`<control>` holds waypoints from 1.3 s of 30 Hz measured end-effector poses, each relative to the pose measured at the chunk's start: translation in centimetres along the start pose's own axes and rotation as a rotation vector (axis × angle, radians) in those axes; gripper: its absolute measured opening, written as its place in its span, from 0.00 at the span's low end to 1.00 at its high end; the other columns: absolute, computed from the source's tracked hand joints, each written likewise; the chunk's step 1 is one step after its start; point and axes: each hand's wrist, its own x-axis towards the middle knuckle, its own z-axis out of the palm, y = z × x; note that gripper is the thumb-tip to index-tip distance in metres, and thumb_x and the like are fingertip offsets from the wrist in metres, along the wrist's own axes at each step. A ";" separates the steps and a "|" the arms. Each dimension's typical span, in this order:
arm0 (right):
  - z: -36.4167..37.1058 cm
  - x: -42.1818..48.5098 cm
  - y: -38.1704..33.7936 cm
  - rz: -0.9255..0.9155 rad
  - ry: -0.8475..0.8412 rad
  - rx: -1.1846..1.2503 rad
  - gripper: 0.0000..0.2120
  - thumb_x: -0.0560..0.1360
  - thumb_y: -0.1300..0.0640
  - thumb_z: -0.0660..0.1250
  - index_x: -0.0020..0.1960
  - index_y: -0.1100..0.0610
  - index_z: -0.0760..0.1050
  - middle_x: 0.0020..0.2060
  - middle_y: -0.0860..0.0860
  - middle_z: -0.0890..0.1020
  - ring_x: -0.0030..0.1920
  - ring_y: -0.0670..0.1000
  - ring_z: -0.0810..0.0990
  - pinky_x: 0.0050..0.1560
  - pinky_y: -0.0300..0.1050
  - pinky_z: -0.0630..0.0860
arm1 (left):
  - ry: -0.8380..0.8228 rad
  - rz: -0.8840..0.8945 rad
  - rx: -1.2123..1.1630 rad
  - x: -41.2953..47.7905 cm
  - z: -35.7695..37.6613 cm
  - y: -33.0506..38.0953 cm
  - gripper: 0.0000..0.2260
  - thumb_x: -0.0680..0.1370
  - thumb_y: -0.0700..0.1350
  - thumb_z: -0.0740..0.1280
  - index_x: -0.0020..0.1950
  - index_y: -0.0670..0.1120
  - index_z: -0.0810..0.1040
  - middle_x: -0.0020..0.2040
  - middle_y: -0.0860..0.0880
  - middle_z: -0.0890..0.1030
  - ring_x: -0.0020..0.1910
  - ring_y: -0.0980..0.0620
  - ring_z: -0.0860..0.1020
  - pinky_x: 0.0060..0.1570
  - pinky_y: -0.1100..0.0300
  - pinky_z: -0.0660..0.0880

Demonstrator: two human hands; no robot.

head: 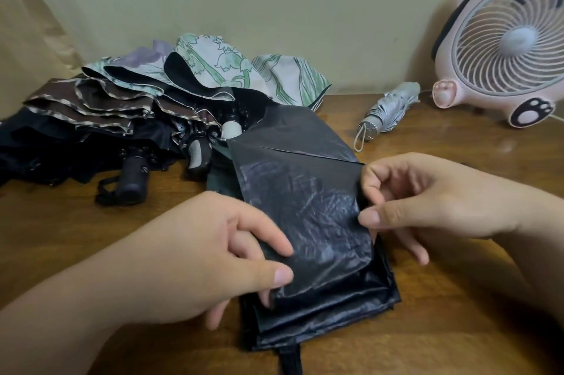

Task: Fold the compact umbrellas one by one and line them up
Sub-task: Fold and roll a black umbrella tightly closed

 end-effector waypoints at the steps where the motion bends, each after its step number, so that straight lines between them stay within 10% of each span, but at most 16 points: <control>1: 0.2 0.1 0.0 0.003 0.044 0.001 0.20 0.72 0.56 0.75 0.42 0.65 0.65 0.29 0.53 0.82 0.20 0.53 0.74 0.23 0.37 0.66 | -0.016 -0.009 0.017 -0.1 0.1 0.2 0.09 0.74 0.60 0.71 0.53 0.64 0.81 0.39 0.52 0.87 0.25 0.54 0.78 0.52 0.59 0.81; 6: 0.5 0.6 0.3 0.003 0.098 -0.018 0.19 0.70 0.59 0.75 0.44 0.64 0.64 0.25 0.52 0.81 0.18 0.52 0.72 0.20 0.36 0.65 | 0.544 0.241 0.179 0.7 1.6 -0.9 0.15 0.71 0.66 0.67 0.41 0.56 0.84 0.25 0.50 0.75 0.23 0.57 0.69 0.29 0.59 0.71; 9: 0.5 0.6 0.5 -0.010 0.070 -0.030 0.18 0.69 0.60 0.77 0.42 0.62 0.66 0.25 0.53 0.81 0.19 0.52 0.73 0.21 0.36 0.65 | 0.856 0.523 0.454 2.1 0.4 -0.2 0.08 0.78 0.58 0.71 0.46 0.55 0.83 0.37 0.55 0.77 0.39 0.57 0.76 0.42 0.60 0.72; 12: 0.4 0.5 0.7 -0.008 -0.003 -0.075 0.18 0.68 0.57 0.78 0.40 0.59 0.68 0.26 0.55 0.80 0.20 0.52 0.74 0.21 0.37 0.66 | 0.581 0.467 0.721 4.4 -1.5 2.3 0.27 0.77 0.69 0.58 0.70 0.57 0.76 0.69 0.58 0.73 0.71 0.55 0.68 0.73 0.54 0.65; 15: 0.0 0.2 0.7 -0.006 -0.077 -0.122 0.18 0.69 0.58 0.80 0.39 0.56 0.69 0.30 0.69 0.78 0.23 0.54 0.77 0.23 0.39 0.68 | 0.291 0.159 0.954 6.5 -1.5 3.2 0.39 0.75 0.76 0.44 0.82 0.58 0.58 0.84 0.55 0.53 0.83 0.54 0.48 0.81 0.49 0.47; 22: -1.6 -0.3 0.7 -0.094 0.004 -0.103 0.16 0.72 0.61 0.77 0.42 0.67 0.72 0.34 0.56 0.85 0.29 0.59 0.81 0.29 0.45 0.76 | 0.244 0.126 0.971 5.6 2.2 -0.4 0.37 0.70 0.77 0.32 0.79 0.70 0.37 0.81 0.64 0.36 0.80 0.59 0.33 0.80 0.51 0.36; 27: -2.5 -0.7 1.2 -0.050 0.114 -0.226 0.08 0.74 0.66 0.75 0.41 0.64 0.76 0.33 0.55 0.85 0.29 0.54 0.83 0.31 0.43 0.77 | 0.171 0.245 0.783 4.8 2.3 -1.9 0.22 0.76 0.74 0.39 0.70 0.84 0.48 0.78 0.74 0.36 0.77 0.65 0.29 0.79 0.51 0.32; 39: -1.7 -0.2 1.0 0.026 0.242 -0.204 0.08 0.74 0.63 0.75 0.40 0.60 0.77 0.30 0.55 0.84 0.30 0.55 0.83 0.37 0.53 0.75 | 0.070 0.290 0.804 3.7 3.0 -1.0 0.29 0.72 0.82 0.41 0.71 0.80 0.57 0.79 0.72 0.35 0.77 0.63 0.28 0.79 0.48 0.34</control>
